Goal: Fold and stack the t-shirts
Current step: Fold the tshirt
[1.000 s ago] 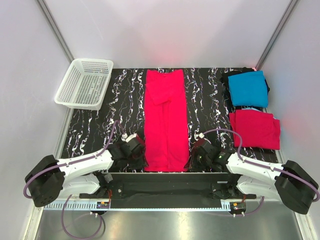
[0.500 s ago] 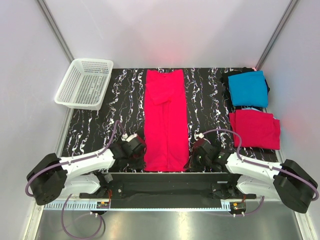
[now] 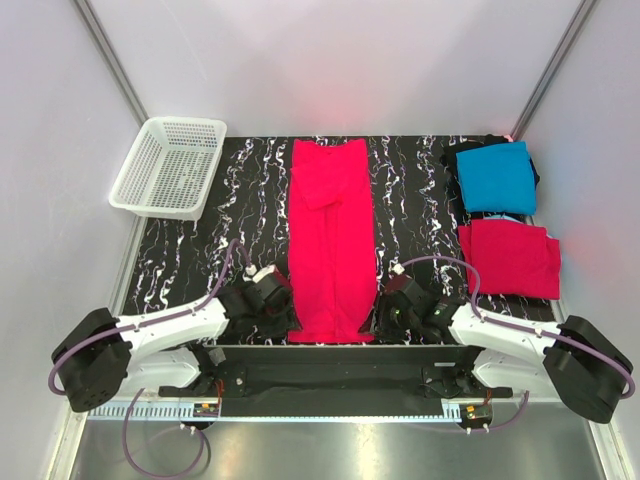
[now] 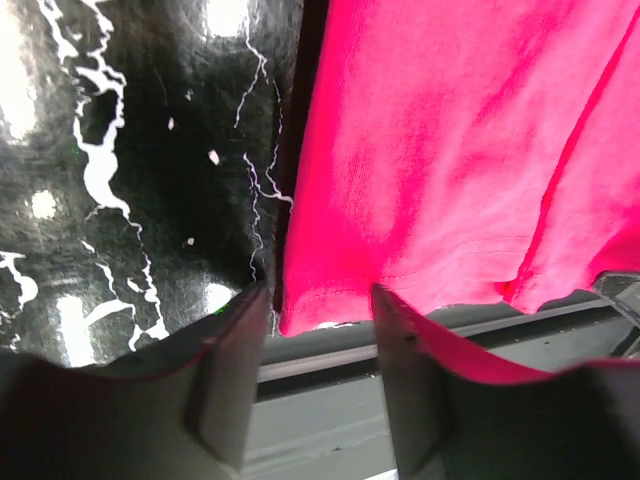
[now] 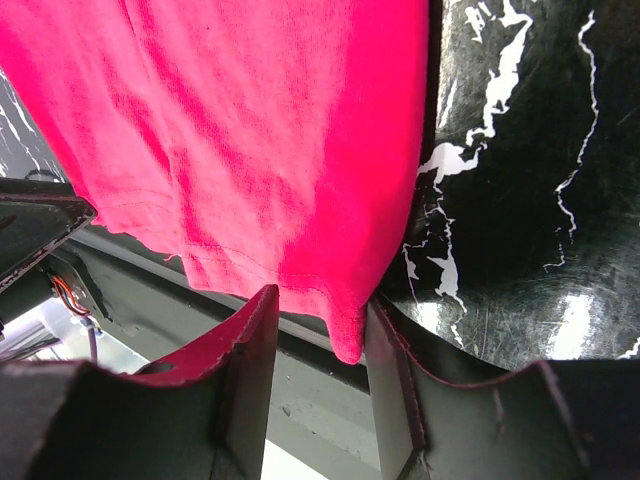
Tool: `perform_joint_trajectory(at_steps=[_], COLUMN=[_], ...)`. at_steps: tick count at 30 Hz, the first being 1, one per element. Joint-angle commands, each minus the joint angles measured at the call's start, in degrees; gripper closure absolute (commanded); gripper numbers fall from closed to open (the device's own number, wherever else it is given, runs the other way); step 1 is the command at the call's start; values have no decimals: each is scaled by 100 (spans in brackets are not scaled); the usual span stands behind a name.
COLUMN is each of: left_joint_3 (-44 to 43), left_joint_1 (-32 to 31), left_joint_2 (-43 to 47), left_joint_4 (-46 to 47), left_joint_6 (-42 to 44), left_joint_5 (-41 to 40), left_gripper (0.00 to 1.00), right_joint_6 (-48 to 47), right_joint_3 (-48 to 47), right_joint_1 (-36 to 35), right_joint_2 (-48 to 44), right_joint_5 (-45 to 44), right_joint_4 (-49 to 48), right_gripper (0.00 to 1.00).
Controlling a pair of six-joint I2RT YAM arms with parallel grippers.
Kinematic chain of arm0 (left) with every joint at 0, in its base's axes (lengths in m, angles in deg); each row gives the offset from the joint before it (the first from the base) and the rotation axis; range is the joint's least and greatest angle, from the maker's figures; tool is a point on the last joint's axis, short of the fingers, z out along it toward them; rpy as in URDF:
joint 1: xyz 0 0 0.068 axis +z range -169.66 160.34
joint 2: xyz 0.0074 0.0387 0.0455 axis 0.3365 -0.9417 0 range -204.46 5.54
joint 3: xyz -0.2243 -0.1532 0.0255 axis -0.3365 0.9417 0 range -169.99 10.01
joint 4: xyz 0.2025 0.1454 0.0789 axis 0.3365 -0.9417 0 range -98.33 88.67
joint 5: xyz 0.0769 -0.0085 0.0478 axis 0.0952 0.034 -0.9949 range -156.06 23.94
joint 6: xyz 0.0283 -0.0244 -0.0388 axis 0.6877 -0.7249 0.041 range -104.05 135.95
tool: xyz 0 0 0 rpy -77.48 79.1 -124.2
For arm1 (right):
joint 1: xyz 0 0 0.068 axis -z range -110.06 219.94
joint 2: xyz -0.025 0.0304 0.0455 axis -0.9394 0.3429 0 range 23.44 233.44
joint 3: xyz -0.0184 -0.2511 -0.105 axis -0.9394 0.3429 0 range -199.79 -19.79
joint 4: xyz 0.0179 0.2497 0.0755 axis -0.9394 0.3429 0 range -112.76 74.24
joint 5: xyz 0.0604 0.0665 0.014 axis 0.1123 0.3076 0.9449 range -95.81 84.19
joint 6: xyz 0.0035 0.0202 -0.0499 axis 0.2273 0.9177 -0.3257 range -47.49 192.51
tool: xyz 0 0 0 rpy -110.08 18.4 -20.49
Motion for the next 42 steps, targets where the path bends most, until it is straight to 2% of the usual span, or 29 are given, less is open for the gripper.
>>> perform_joint_trajectory(at_steps=[1,4,5,8,9,12,15,18,20,21,23,31,38,42], left_joint_3=[91,83,65,30,21,4,21,56,74,74,74,21,-260,-435], left_joint_1=[15,15,15,15,15,15,15,15,15,15,15,15,15,15], left_joint_2=[61,-9,-27,-88,-106,-150,-220,-255,-273,-290,-299,-19,368,308], left_joint_4=[-198,-198,-180,-171,-171,-145,-49,74,127,127,162,31,-522,-576], left_joint_6=[76,68,59,85,94,94,94,103,111,120,129,147,269,445], left_joint_5=[-226,-200,-183,-148,-139,-95,-33,37,63,64,64,-42,-577,-754], left_gripper=[45,46,55,73,85,94,95,99,100,100,100,100,100,100], right_joint_6=[-88,-79,-79,-62,-62,-44,-44,-35,-35,-44,-35,-131,-378,-588], right_joint_3=[-60,-60,-52,-43,-34,-8,1,27,54,54,63,-121,-429,-631], right_joint_1=[-25,-34,-34,-34,-25,-25,-25,-25,-25,-25,-25,-25,-25,-25], right_joint_2=[78,131,122,122,114,122,157,193,254,280,359,228,26,52], right_joint_5=[-123,-105,-114,-114,-122,-123,-131,-131,-149,-132,-131,-149,-281,-430], right_joint_4=[176,167,167,158,167,158,167,150,132,123,79,149,369,474], right_gripper=[53,53,54,56,56,57,56,57,63,81,100,100,100,100])
